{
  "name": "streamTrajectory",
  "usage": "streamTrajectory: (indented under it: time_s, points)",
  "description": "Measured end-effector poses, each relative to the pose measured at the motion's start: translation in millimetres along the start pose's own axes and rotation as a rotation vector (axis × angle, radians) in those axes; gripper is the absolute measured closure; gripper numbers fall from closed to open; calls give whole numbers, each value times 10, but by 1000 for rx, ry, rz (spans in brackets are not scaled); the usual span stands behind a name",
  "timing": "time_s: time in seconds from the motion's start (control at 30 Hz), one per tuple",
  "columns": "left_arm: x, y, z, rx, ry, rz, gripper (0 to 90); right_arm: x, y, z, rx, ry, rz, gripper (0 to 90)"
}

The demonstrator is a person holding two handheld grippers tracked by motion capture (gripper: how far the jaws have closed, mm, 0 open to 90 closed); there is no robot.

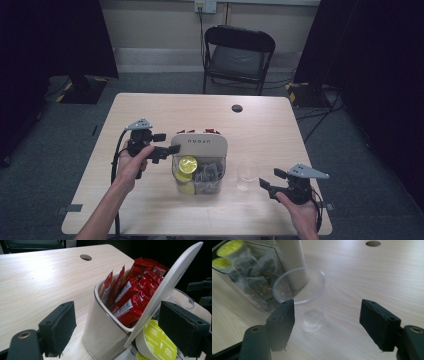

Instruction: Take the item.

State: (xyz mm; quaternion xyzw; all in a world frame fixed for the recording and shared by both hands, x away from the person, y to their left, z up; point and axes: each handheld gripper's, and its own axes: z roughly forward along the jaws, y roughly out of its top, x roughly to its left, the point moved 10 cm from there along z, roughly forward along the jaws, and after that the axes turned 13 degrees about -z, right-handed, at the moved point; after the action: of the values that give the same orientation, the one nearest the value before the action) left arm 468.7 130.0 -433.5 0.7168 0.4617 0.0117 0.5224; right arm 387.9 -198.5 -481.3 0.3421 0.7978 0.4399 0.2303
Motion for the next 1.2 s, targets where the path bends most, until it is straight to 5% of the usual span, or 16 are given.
streamTrajectory:
  time_s: [0.57, 0.9, 1.2]
  points:
    - [14, 0, -1, 8, 12, 6, 130, 619, 614, 105, -108, 174, -126, 426]
    - [2, 13, -6, 3, 4, 11, 135, 964, 873, 492, -102, 303, -175, 504]
    - [10, 9, -10, 6, 6, 8, 136, 1081, 985, 877, -54, 353, -204, 476]
